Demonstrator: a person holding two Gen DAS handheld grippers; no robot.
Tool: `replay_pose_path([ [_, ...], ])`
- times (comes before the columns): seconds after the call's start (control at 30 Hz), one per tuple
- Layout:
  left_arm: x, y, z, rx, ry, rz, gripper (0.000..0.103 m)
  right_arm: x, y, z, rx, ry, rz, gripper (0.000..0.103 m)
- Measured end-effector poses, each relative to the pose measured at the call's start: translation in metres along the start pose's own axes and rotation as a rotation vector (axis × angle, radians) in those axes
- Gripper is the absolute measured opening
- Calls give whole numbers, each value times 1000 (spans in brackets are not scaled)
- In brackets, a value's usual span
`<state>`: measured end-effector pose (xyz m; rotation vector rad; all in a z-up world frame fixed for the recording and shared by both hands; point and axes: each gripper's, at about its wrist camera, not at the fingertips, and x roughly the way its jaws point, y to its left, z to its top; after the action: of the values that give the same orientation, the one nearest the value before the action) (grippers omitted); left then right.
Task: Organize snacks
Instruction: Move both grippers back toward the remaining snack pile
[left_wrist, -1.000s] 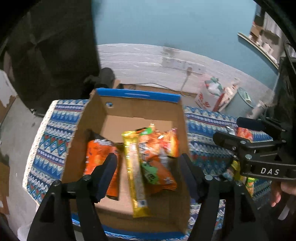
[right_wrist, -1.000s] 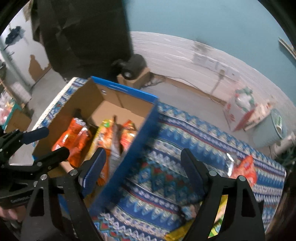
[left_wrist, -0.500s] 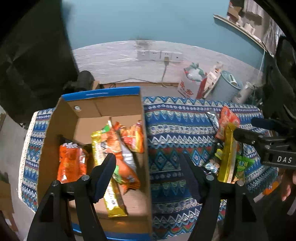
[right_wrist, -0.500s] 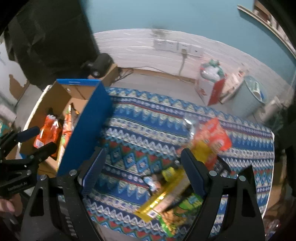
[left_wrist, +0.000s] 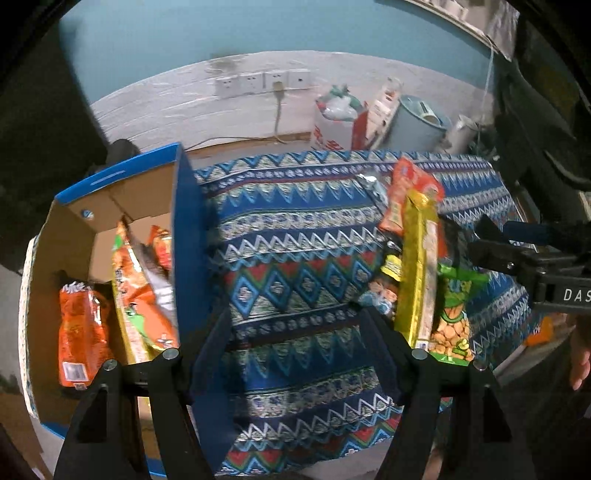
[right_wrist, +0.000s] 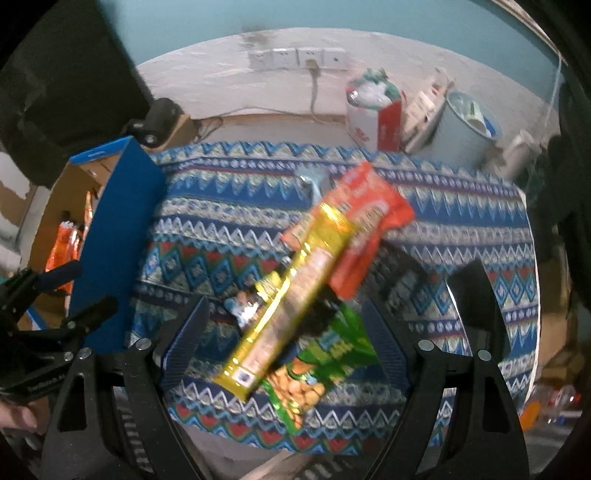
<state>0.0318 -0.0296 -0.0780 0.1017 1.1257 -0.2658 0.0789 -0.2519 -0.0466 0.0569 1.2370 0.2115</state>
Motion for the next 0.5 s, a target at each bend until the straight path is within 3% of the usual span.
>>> replay_pose_path([
  [0.17,5,-23,0,31,16,-29,73,12,-22,-17,70,41,3,84],
  [0.5,26,-58,-5,111,49,-7,74,52,-46,-46,176,146,17,84],
])
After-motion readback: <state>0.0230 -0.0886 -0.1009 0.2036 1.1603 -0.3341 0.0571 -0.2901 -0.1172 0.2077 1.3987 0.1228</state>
